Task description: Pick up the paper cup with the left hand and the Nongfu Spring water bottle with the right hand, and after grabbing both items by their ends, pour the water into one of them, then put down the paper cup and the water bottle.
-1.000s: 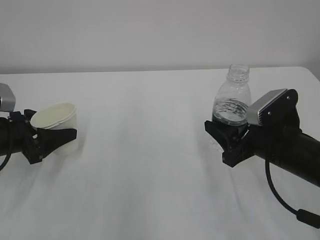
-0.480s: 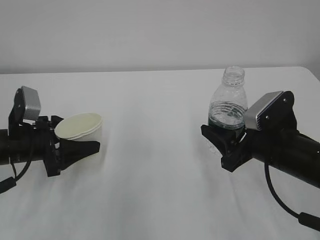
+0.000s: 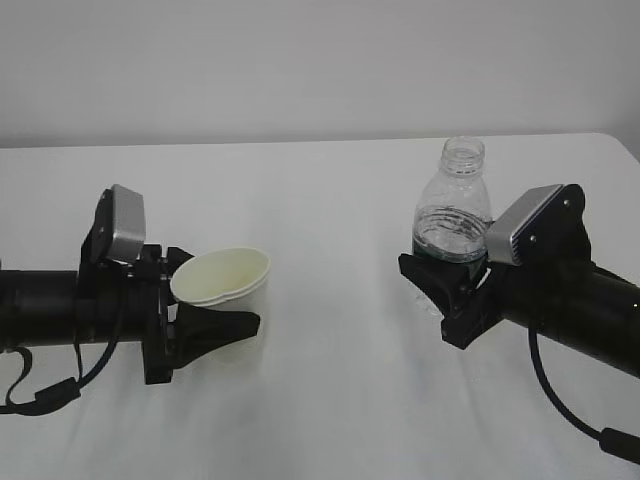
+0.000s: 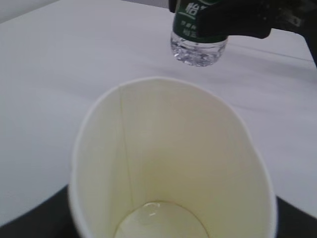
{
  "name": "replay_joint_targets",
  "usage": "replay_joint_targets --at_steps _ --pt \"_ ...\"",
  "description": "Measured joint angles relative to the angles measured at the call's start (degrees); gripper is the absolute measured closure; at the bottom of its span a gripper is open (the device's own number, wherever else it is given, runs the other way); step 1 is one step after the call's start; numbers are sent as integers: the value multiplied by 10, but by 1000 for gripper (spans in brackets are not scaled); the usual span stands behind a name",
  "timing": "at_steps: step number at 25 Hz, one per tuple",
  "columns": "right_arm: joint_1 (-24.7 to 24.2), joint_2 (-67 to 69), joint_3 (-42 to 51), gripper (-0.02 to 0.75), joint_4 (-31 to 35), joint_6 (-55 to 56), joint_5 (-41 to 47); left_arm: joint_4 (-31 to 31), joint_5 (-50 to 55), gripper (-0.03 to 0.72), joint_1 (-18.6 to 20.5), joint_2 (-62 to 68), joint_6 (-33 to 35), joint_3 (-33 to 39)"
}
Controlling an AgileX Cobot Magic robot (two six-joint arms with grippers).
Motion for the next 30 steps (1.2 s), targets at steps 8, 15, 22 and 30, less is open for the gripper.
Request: replay_joint_targets --at_steps 8,15,22,30 --pt "0 0 0 267 -15 0 0 -30 0 225 -63 0 0 -4" --pt "0 0 0 267 -27 -1 0 -34 0 225 -103 0 0 -24" --pt "0 0 0 267 -31 -1 0 -34 0 225 -148 0 0 -49" --pt "0 0 0 267 -46 -6 0 -40 0 225 -189 0 0 -51"
